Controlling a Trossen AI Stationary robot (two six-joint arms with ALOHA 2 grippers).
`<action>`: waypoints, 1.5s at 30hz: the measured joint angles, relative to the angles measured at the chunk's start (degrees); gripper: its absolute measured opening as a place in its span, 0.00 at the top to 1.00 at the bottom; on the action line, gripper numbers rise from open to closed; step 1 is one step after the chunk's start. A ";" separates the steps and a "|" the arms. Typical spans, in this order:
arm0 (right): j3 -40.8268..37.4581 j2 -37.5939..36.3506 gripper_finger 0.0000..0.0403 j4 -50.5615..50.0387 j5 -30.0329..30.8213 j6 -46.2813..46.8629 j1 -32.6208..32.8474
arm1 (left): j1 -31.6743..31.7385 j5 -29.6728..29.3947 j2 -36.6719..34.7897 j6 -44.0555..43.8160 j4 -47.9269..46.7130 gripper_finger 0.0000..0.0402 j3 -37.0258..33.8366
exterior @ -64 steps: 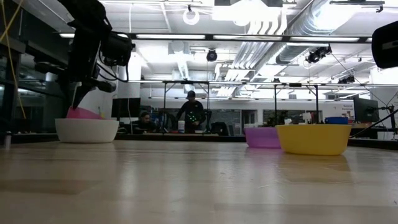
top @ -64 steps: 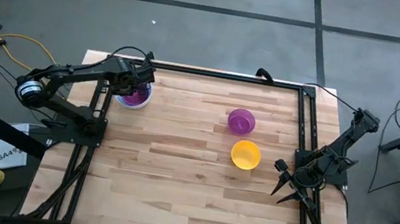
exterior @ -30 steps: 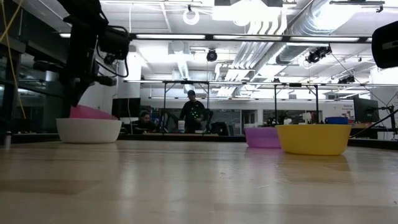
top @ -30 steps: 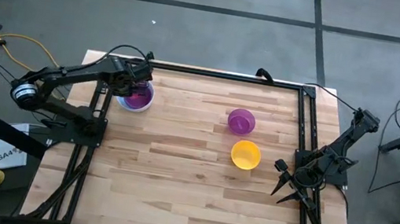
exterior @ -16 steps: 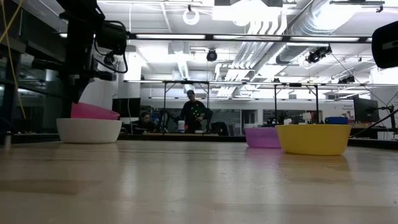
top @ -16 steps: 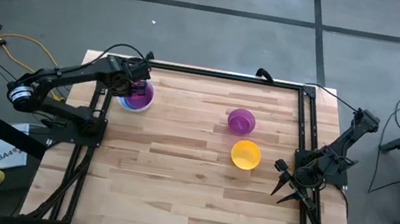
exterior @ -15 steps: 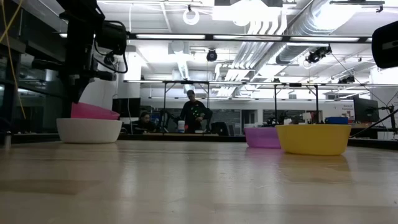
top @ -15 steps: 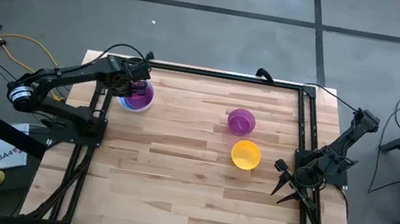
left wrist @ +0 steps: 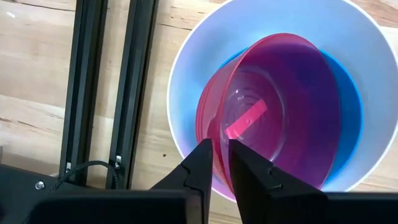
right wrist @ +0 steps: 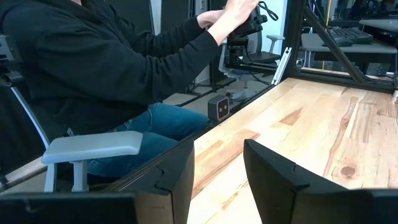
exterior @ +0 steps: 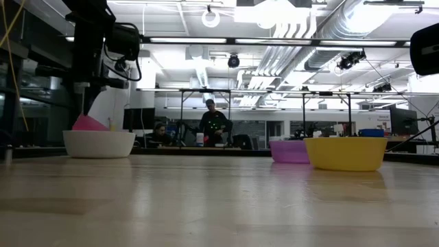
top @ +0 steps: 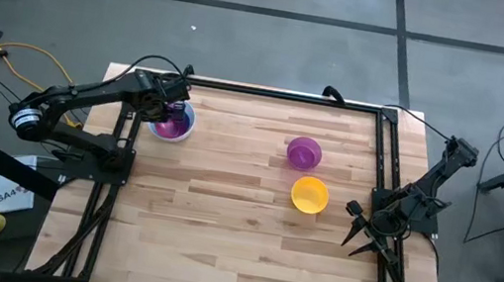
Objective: Nest bowls inside each other
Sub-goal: Stack the red bowl on top of the blue bowl, then stack the violet bowl on top of the red bowl
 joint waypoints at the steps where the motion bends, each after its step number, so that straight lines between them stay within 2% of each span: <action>1: 0.00 0.00 0.67 0.00 0.00 0.00 -0.02 | 0.00 -0.01 0.00 0.00 0.04 0.86 0.00; 7: 0.00 0.02 0.67 0.00 0.00 0.00 -0.02 | 0.00 -0.01 0.00 -0.15 0.10 0.86 0.00; 13: 0.00 0.00 0.67 0.00 0.00 0.02 -0.02 | 0.00 -0.19 0.00 -0.20 -0.03 0.98 0.00; 20: 0.00 0.00 0.67 0.00 0.00 0.01 -0.02 | -0.04 0.26 0.28 -0.21 0.93 0.99 -1.66; 30: -0.01 0.00 0.67 0.00 0.00 0.01 -0.01 | -0.02 3.48 0.28 1.83 9.87 0.99 -8.03; 35: 0.00 0.00 0.67 0.00 0.00 0.02 0.00 | -0.04 4.40 0.28 2.58 10.16 0.94 -8.74; 45: 0.00 0.00 0.67 0.00 0.00 0.01 -0.02 | -0.04 4.42 -0.55 4.97 11.45 0.73 -8.74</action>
